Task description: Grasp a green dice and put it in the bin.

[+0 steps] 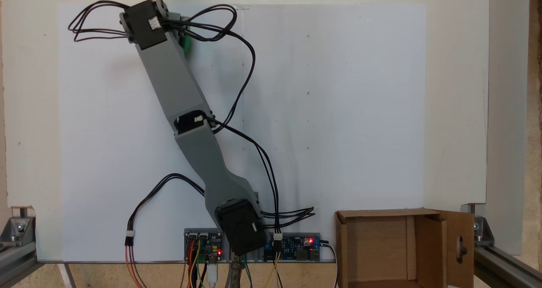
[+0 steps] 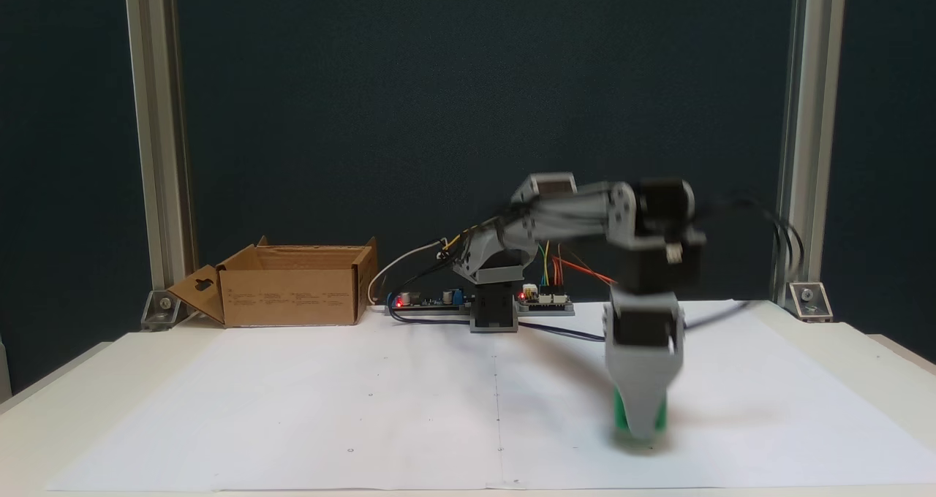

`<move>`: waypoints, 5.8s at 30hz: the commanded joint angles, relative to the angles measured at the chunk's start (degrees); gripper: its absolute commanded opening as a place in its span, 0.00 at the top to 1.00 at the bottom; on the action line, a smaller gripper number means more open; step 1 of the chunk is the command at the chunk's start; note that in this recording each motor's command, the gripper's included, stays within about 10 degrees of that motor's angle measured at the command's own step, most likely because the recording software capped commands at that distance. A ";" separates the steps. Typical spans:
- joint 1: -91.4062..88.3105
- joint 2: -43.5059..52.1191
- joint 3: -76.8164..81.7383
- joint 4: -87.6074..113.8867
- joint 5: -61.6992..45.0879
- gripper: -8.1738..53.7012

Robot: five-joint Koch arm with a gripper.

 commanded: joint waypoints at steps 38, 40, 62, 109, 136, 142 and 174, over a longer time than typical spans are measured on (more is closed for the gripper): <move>82.27 70.49 70.58 -22.41 -43.95 0.68; 89.56 70.49 70.40 -22.68 -48.78 0.68; 125.68 36.83 47.55 -32.61 -63.81 0.68; 88.24 63.02 44.91 -14.15 -40.08 0.28; 16.35 77.26 76.64 -38.65 -25.84 0.19; 18.98 82.44 83.58 -55.18 -26.19 0.18; 21.36 102.04 139.83 -128.23 -29.53 0.13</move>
